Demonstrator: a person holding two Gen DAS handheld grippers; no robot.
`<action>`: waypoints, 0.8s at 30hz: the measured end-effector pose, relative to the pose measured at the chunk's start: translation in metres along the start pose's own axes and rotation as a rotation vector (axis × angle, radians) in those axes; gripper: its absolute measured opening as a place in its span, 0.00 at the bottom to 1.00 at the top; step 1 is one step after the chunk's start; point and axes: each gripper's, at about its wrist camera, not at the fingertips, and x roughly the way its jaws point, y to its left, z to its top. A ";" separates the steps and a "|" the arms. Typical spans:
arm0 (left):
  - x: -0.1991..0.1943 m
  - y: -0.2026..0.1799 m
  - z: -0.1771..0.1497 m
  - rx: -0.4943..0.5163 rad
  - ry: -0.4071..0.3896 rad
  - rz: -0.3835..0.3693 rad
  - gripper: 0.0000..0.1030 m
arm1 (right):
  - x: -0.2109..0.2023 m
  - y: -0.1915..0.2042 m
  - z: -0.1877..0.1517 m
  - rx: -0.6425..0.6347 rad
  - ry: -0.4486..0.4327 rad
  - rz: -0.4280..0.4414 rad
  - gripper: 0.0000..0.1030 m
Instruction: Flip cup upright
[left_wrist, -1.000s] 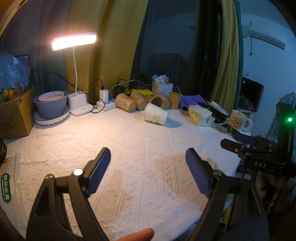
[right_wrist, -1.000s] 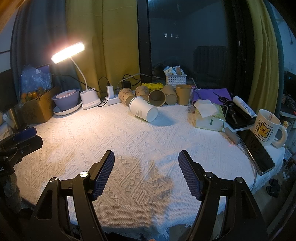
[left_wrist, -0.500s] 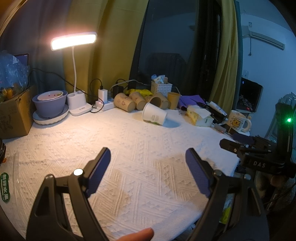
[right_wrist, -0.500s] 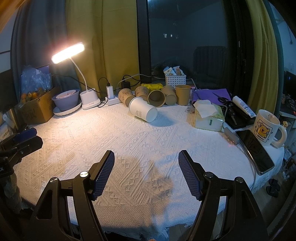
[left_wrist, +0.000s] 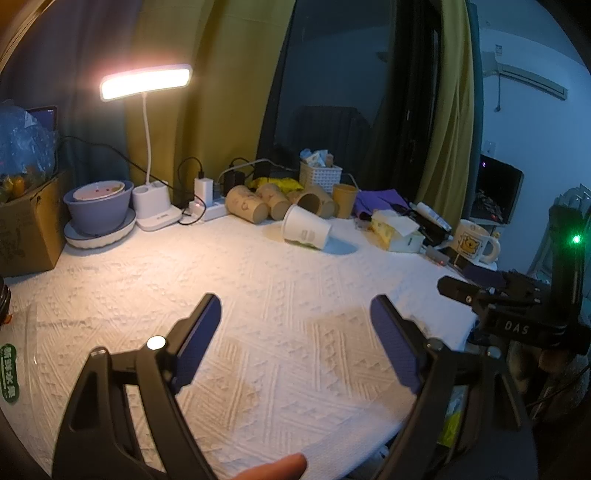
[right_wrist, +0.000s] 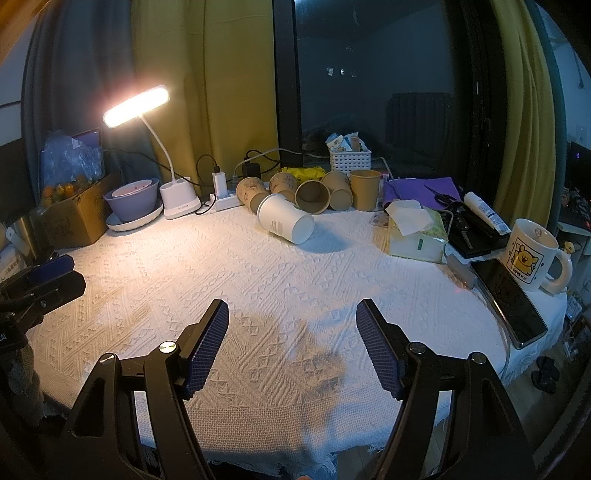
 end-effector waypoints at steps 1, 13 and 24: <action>0.000 0.000 0.000 0.000 0.001 0.000 0.82 | 0.000 0.000 0.000 0.000 0.000 -0.001 0.73; 0.000 -0.001 -0.001 -0.001 0.000 -0.003 0.82 | -0.001 -0.001 0.000 0.000 -0.002 0.001 0.73; 0.000 -0.002 -0.001 0.000 0.000 -0.008 0.82 | -0.001 -0.002 0.000 0.000 -0.004 0.000 0.73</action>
